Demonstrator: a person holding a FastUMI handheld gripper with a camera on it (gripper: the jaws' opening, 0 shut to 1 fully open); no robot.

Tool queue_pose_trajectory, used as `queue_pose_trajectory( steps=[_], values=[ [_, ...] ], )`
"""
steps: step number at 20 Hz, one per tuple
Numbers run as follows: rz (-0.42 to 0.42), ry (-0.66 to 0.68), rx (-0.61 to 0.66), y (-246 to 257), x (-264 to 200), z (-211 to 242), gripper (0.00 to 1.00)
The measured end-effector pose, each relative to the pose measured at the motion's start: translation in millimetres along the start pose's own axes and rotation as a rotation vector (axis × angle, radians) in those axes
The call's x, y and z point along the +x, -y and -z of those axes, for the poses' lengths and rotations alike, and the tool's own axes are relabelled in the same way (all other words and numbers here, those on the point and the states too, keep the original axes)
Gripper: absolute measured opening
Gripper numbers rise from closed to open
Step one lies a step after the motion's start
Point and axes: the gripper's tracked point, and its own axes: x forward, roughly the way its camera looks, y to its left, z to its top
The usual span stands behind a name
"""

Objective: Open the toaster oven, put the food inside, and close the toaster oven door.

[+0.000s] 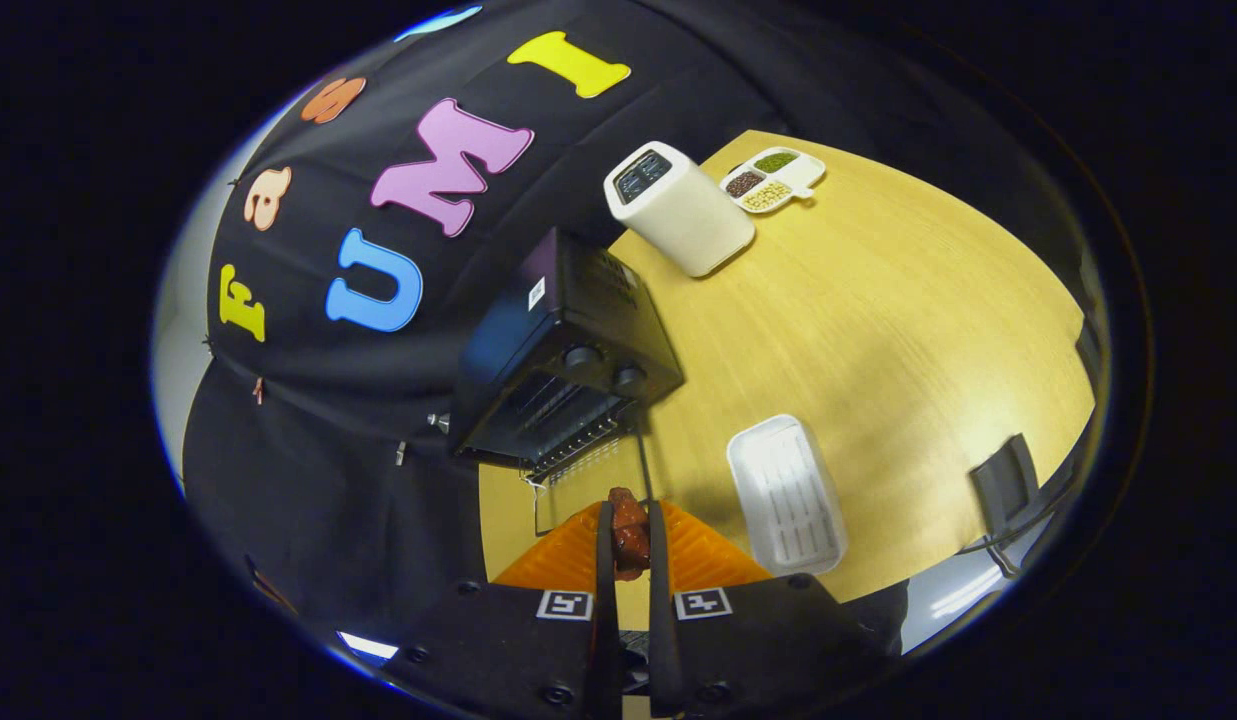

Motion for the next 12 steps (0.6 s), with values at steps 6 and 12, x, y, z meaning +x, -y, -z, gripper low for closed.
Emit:
queue_pose_trajectory(
  steps=[6, 12],
  values=[
    [-0.081, 0.031, 0.036, -61.6, 22.3, 45.0, 0.15],
    [-0.147, 0.101, 0.111, -98.9, 64.1, 74.2, 0.15]
  ],
)
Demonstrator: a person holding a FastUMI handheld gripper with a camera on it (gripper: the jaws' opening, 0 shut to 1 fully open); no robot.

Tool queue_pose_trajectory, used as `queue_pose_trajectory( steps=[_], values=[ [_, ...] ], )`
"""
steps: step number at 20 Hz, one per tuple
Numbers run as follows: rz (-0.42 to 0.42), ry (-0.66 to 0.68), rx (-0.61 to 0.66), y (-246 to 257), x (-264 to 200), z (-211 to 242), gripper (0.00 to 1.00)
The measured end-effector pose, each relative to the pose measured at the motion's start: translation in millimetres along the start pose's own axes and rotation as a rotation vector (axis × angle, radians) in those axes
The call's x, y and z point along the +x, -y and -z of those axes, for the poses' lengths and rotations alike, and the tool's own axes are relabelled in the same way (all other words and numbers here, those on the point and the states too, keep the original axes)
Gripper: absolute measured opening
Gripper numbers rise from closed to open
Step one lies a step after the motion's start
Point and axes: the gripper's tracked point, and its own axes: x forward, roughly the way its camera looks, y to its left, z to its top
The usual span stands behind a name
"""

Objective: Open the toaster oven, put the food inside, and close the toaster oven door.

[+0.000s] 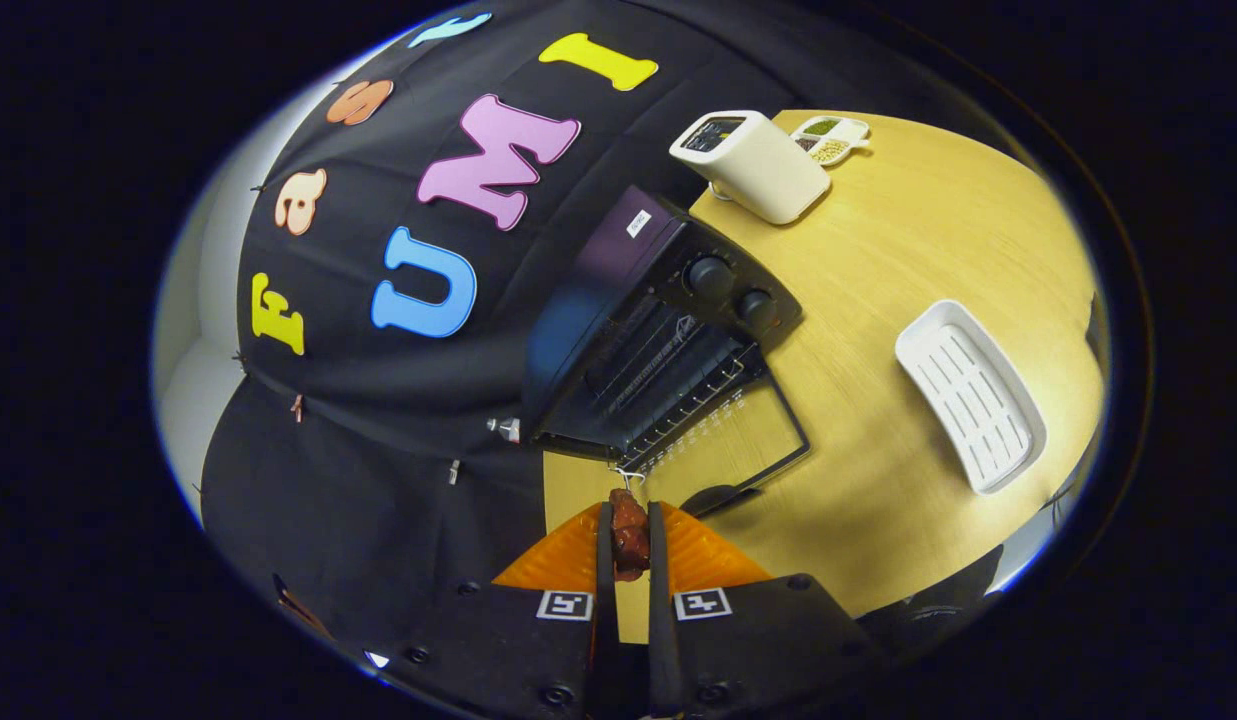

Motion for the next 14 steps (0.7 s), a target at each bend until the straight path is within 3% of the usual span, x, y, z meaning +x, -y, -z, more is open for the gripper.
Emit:
queue_pose_trajectory(
  steps=[7, 14],
  values=[
    [-0.004, 0.097, 0.038, 1.3, 54.4, 6.0, 0.15],
    [-0.02, 0.207, 0.09, 1.3, 110.8, -16.2, 0.15]
  ],
)
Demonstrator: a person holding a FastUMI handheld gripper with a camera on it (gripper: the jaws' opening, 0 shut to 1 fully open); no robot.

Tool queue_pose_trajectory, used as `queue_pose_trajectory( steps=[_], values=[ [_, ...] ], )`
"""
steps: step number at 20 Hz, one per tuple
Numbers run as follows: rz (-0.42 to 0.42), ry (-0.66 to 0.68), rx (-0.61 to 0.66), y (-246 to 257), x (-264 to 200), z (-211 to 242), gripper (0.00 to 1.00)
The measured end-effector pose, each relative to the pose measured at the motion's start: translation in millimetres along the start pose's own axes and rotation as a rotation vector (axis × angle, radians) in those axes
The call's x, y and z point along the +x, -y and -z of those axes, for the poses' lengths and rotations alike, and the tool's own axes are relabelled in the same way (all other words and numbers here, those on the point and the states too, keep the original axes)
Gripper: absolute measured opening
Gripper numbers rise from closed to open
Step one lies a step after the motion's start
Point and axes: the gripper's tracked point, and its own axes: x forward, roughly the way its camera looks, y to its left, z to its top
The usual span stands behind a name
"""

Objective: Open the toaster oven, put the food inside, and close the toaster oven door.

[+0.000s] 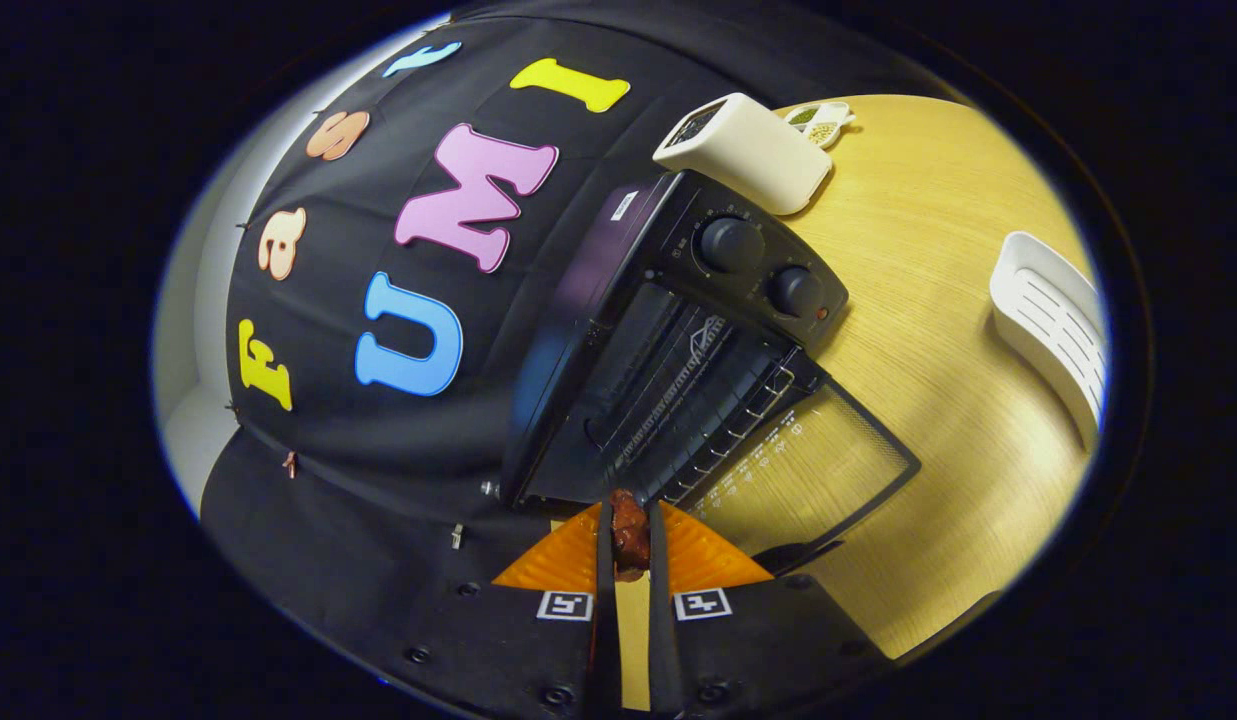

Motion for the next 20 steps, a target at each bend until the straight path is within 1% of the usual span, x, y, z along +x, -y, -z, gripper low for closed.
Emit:
queue_pose_trajectory(
  steps=[5, 9, 13, 18, 20],
  values=[
    [-0.022, 0.103, 0.036, 2.5, 39.2, -20.9, 0.15],
    [0.004, 0.172, 0.025, 15.1, 64.7, -28.6, 0.15],
    [0.023, 0.196, 0.04, 18.3, 88.1, -25.5, 0.15],
    [0.059, 0.244, -0.093, 16.1, 98.2, -29.9, 0.16],
    [0.086, 0.263, -0.165, 17.5, 94.9, -32.4, 0.21]
  ],
)
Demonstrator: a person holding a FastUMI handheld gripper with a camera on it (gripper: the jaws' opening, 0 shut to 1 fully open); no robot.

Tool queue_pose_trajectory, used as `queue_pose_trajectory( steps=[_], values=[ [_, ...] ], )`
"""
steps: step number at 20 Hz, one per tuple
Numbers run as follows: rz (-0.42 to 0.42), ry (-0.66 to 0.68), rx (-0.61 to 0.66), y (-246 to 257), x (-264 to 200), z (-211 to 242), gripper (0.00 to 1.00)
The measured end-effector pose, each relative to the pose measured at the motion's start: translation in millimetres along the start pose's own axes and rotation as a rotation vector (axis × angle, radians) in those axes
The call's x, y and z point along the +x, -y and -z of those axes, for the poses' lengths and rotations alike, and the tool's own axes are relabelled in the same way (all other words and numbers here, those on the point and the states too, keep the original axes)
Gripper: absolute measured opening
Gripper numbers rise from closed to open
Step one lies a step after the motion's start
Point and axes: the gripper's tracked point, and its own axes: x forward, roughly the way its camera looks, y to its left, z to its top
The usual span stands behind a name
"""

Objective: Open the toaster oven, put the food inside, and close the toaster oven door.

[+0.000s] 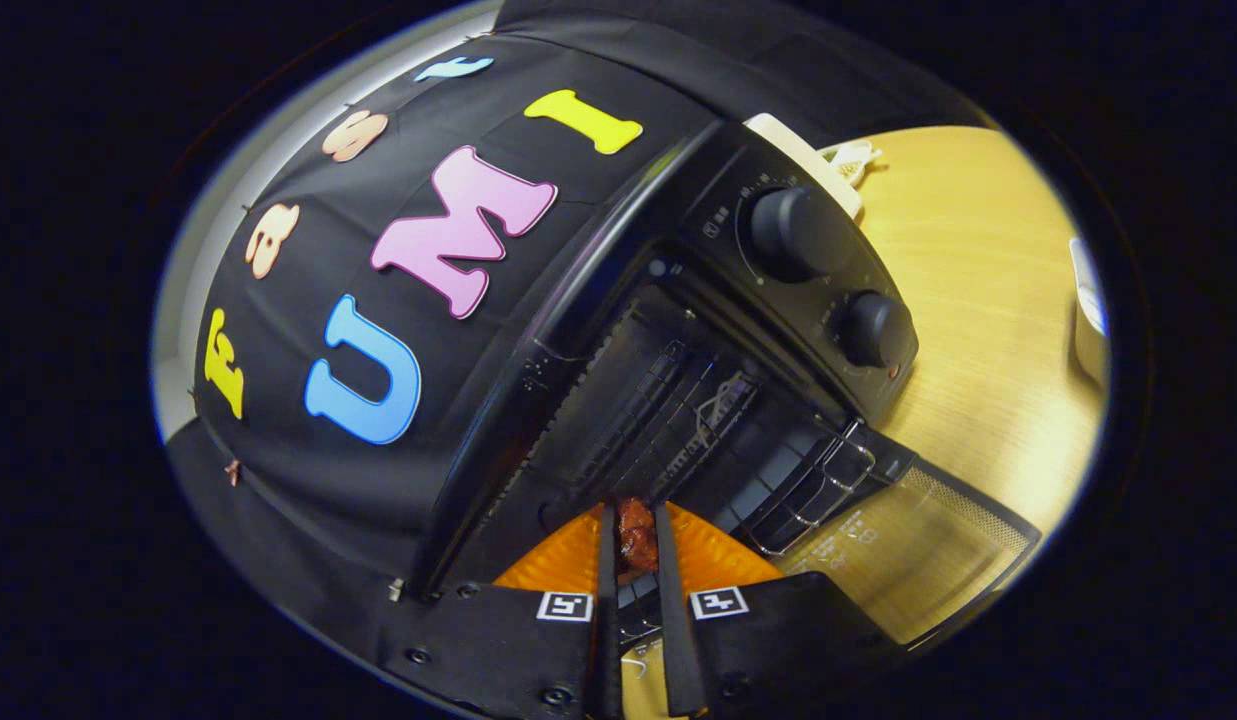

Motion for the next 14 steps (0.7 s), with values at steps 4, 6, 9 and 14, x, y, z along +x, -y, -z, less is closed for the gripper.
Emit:
queue_pose_trajectory(
  steps=[4, 6, 9, 14],
  values=[
    [0.044, -0.005, -0.124, 7.0, -2.6, -3.2, 0.44],
    [0.016, -0.022, -0.201, -0.8, -7.5, 1.6, 0.68],
    [0.005, -0.046, -0.309, -9.0, -22.4, 11.6, 0.98],
    [0.018, -0.075, -0.428, -16.8, -56.1, 18.2, 0.98]
  ],
)
